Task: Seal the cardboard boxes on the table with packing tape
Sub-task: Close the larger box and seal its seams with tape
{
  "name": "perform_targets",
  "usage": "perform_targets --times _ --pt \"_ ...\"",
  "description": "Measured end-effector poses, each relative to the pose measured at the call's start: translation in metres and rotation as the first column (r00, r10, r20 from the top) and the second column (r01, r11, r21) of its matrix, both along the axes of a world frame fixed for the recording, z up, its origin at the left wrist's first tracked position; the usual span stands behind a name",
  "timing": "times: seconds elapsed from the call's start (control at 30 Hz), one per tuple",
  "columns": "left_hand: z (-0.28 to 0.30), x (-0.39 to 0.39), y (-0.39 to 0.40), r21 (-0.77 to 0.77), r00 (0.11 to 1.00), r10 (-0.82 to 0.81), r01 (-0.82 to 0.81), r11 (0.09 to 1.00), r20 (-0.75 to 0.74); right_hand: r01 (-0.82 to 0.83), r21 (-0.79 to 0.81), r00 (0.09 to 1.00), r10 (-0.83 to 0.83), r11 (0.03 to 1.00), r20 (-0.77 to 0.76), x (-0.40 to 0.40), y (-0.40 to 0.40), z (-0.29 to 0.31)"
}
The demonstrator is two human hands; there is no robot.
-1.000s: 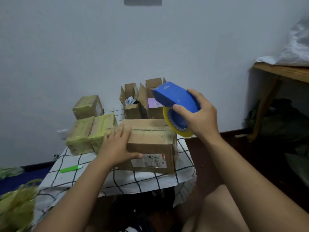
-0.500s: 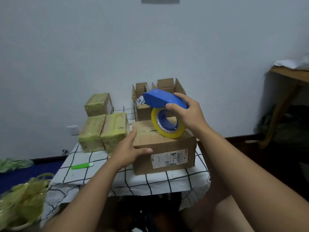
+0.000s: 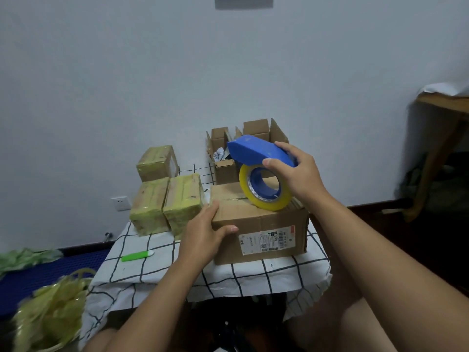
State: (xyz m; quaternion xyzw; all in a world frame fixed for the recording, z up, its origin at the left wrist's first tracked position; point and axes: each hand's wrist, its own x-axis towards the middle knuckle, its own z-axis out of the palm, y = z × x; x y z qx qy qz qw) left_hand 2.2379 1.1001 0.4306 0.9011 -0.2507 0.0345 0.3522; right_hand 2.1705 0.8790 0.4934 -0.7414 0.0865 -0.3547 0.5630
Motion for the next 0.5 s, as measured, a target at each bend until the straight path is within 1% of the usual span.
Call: perform_targets --times 0.17,0.23,0.3,0.4,0.5 --pt "-0.002 -0.002 -0.001 -0.131 0.996 0.033 -0.044 0.990 -0.087 0.018 0.009 1.000 -0.019 1.000 0.017 0.000 -0.001 -0.005" --pt "-0.002 -0.003 -0.001 -0.174 0.994 0.041 -0.058 0.983 -0.100 0.026 0.021 0.999 -0.027 0.999 0.026 -0.001 -0.001 -0.007" --pt "-0.003 -0.006 -0.002 -0.190 0.996 0.043 -0.058 0.980 -0.080 0.027 0.023 0.999 -0.028 0.999 0.031 -0.003 0.000 -0.007" --pt "-0.006 -0.012 -0.005 -0.176 0.997 0.075 -0.075 0.982 -0.005 0.025 0.011 0.999 -0.025 1.000 0.030 -0.005 0.002 -0.008" --pt "-0.009 -0.015 -0.007 -0.218 0.994 0.110 -0.112 0.970 -0.025 0.017 0.005 0.999 -0.017 1.000 0.027 -0.006 0.002 -0.007"
